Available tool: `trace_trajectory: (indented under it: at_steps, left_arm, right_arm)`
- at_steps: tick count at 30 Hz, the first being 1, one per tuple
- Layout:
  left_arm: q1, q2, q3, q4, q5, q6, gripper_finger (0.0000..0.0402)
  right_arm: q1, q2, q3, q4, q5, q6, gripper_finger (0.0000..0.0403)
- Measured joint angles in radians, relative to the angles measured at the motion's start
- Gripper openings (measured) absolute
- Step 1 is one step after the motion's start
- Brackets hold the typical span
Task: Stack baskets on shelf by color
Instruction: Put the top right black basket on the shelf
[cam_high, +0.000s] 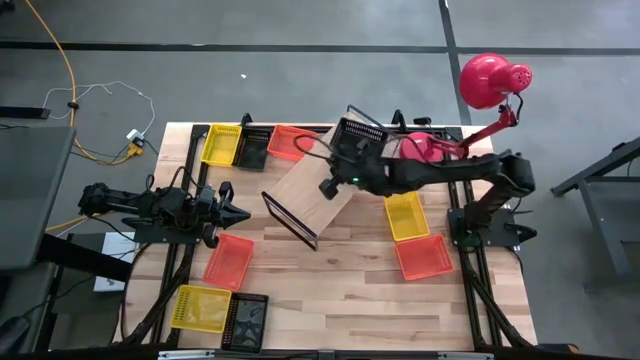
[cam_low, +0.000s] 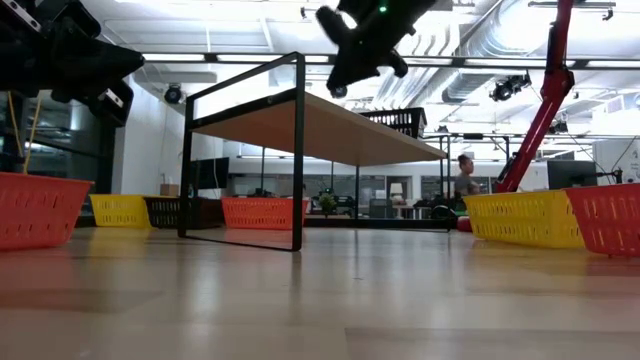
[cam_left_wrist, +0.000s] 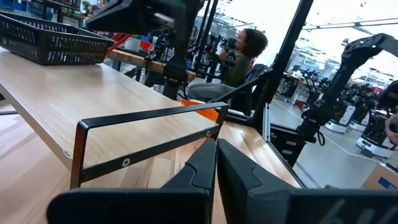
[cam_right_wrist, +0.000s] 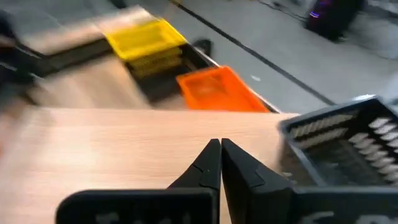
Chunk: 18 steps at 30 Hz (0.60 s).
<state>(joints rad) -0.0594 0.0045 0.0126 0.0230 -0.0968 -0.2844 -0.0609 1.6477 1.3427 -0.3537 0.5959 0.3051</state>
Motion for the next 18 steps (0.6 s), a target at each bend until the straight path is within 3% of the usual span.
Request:
trace_trajectory:
  at_steps: [4, 9, 18]
  left_arm:
    - [0.0, 0.0, 0.0, 0.0, 0.0, 0.0, 0.0003]
    - [0.0, 0.0, 0.0, 0.0, 0.0, 0.0, 0.0003]
    - [0.0, 0.0, 0.0, 0.0, 0.0, 0.0, 0.0003]
  right_arm:
    - [-0.026, 0.091, 0.147, -0.216, 0.051, 0.0, 0.0]
    - [-0.055, 0.183, 0.268, -0.323, 0.049, -0.024, 0.0]
    - [-0.09, 0.228, 0.296, -0.362, 0.043, -0.042, 0.0]
